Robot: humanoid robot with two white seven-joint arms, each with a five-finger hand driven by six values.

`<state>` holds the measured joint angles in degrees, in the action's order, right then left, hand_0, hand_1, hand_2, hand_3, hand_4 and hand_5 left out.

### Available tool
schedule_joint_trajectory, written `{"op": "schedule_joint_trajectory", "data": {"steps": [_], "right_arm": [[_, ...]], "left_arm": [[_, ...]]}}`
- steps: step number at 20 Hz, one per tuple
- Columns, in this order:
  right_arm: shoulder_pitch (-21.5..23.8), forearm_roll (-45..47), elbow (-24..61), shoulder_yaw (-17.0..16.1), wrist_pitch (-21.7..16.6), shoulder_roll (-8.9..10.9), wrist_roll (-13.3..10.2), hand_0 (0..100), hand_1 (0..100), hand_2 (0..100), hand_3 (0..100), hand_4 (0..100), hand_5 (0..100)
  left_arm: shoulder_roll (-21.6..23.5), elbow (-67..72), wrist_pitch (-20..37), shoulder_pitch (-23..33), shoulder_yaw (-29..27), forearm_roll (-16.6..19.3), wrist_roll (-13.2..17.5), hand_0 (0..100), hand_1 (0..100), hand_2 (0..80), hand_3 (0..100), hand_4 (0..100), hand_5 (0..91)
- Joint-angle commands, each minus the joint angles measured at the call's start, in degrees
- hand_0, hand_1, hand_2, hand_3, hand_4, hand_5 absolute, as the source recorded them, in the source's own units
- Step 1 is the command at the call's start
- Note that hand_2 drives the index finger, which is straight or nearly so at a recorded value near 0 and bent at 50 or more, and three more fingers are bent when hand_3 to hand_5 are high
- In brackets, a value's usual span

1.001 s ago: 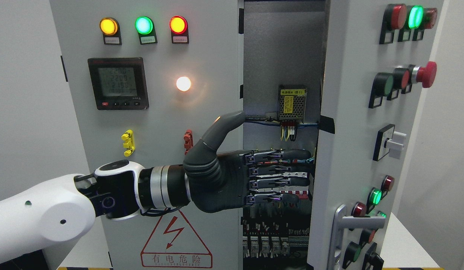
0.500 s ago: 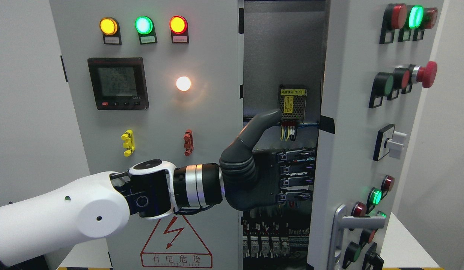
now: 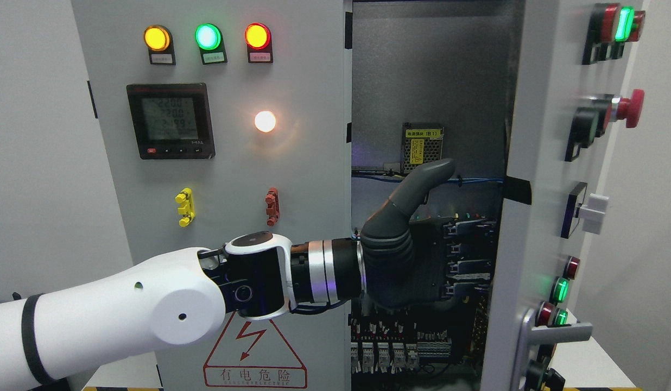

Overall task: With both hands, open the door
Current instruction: 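Push the button door outward and away with the left hand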

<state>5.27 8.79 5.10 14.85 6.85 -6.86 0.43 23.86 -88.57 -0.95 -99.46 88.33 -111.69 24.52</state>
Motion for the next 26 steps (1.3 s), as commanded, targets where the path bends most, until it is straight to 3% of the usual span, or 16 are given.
{"op": "schedule_joint_trajectory", "data": {"steps": [1,7,20,24,26], "right_arm": [[0.0,0.0,0.0,0.0,0.0,0.0,0.2,0,0,0,0,0,0],[0.0,0.0,0.0,0.0,0.0,0.0,0.3,0,0,0,0,0,0],[0.0,0.0,0.0,0.0,0.0,0.0,0.2,0,0,0,0,0,0],[0.0,0.0,0.0,0.0,0.0,0.0,0.2,0,0,0,0,0,0],[0.0,0.0,0.0,0.0,0.0,0.0,0.3,0,0,0,0,0,0]], "left_arm": [[-7.2,1.6,0.7,0.0,-0.8,0.2,-0.5,0,0,0.0,0,3,0.0],[-11.4,3.9,1.7,-0.1,-0.8,0.1,-0.6,0,0,0.0,0,3,0.0],[-17.6,4.5,2.7,0.0,-2.8,0.9,-7.7,0,0,0.0,0,3,0.0],[-19.5,4.4,3.1,0.0,-2.8,3.1,-8.0,0,0,0.0,0,3,0.0],[-20.4,4.4,3.1,0.1,-2.9,4.0,-9.7,0,0,0.0,0,3,0.0]]}}
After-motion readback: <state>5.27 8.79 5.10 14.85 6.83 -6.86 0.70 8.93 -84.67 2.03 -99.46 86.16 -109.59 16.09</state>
